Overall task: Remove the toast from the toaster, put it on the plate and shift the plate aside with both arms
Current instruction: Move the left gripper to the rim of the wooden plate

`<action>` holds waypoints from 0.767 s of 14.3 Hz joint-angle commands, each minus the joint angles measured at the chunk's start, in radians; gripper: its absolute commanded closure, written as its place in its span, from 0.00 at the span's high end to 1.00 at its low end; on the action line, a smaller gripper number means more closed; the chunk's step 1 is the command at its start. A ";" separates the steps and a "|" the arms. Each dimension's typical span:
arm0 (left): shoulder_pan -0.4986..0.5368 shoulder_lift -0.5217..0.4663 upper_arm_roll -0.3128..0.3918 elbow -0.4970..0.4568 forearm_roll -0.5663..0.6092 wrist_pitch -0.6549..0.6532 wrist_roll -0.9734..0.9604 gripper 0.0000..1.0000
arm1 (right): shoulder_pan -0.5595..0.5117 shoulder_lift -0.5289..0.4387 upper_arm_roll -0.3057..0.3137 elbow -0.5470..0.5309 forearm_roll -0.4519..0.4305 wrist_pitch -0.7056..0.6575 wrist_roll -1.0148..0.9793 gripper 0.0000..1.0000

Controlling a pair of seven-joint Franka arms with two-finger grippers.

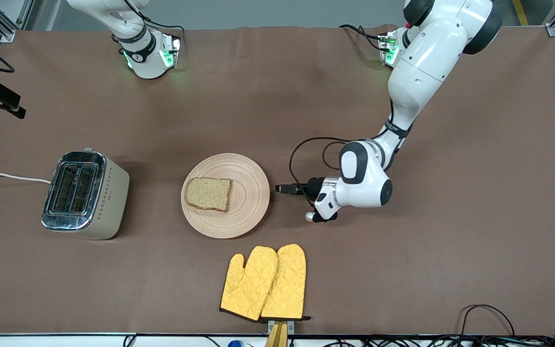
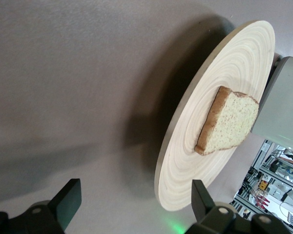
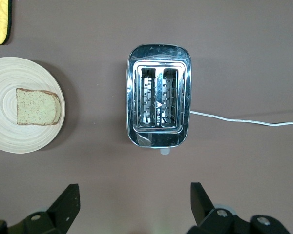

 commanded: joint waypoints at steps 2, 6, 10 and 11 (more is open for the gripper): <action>-0.043 0.061 -0.001 0.092 -0.090 0.034 0.007 0.99 | 0.004 -0.012 0.003 -0.014 -0.023 0.001 0.019 1.00; -0.080 0.084 -0.001 0.127 -0.131 0.083 0.009 0.99 | 0.004 -0.011 0.001 -0.014 -0.029 -0.001 0.017 1.00; -0.111 0.103 -0.001 0.150 -0.135 0.127 0.009 0.92 | 0.000 -0.011 0.000 -0.014 -0.030 0.001 0.014 1.00; -0.113 0.103 0.001 0.152 -0.133 0.127 0.010 0.85 | 0.001 -0.011 0.000 -0.014 -0.030 -0.001 0.014 1.00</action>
